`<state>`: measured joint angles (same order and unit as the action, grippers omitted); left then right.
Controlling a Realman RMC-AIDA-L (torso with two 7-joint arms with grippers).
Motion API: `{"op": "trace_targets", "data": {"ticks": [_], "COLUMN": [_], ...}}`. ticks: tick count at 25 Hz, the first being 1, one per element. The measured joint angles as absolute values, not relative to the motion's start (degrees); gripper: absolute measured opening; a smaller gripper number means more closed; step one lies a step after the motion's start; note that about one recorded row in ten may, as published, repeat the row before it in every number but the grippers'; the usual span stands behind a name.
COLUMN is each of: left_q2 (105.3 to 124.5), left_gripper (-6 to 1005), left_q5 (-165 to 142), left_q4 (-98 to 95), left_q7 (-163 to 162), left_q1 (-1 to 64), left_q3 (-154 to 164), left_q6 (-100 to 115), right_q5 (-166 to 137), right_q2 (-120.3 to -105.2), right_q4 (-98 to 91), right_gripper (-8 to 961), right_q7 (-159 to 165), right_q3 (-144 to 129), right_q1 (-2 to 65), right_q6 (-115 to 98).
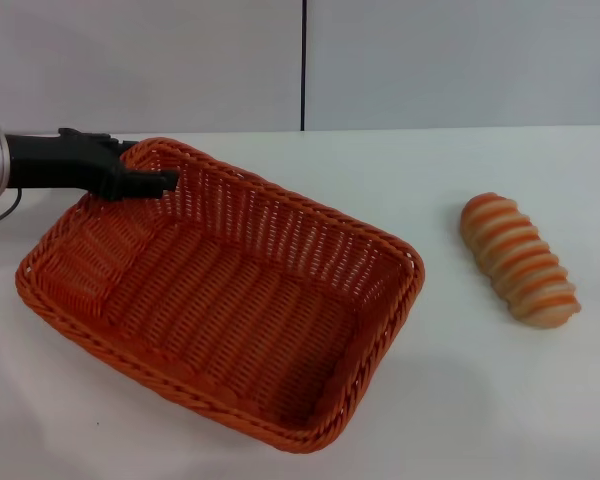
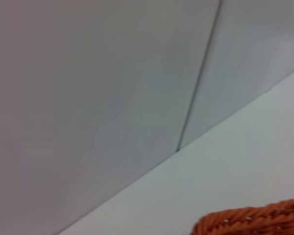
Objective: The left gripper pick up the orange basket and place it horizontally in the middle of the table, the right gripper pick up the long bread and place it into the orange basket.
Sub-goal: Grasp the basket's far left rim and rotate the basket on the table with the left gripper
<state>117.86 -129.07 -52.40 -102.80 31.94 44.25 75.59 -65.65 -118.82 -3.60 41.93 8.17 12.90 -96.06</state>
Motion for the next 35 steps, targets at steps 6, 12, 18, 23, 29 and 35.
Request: {"op": "trace_targets", "data": {"ticks": [6,12,18,23,29,35], "left_q2": [117.89,117.93,117.95,117.95,117.61,117.55], "left_gripper": [648,391,219,211,203,195], "left_q5": [-129.2,-129.6,-129.6,-129.5,-126.4,-125.7], "left_q4": [-52.5,-52.4,-52.5,-52.9,-55.5,-57.8], "left_q7": [-103.8,-104.1,-104.1,-106.8,-112.3,-119.2], "left_q1": [31.9,32.1,32.1,32.2,31.3,30.5], "left_q3": [45.4,46.2,46.3,46.1,42.6,38.1], "left_q6": [73.2,72.5,72.5,72.6,77.2,80.5], "right_q5": [-65.7,-65.4,-65.1,-65.1,-65.0,-65.0], "right_q2": [-118.82,-118.82,-118.82,-118.77,-118.73,-118.57], "right_q4": [-3.6,-3.6,-3.6,-3.7,-4.0,-4.2], "right_gripper": [683,683,683,683,683,683], "right_q7": [41.9,41.9,42.1,42.9,43.3,43.3], "right_q3": [8.2,8.7,8.8,8.9,9.1,10.3], "right_q1": [12.7,12.5,12.5,12.7,12.8,13.2], "right_q6": [-96.0,-95.9,-95.9,-95.5,-94.5,-93.9]}}
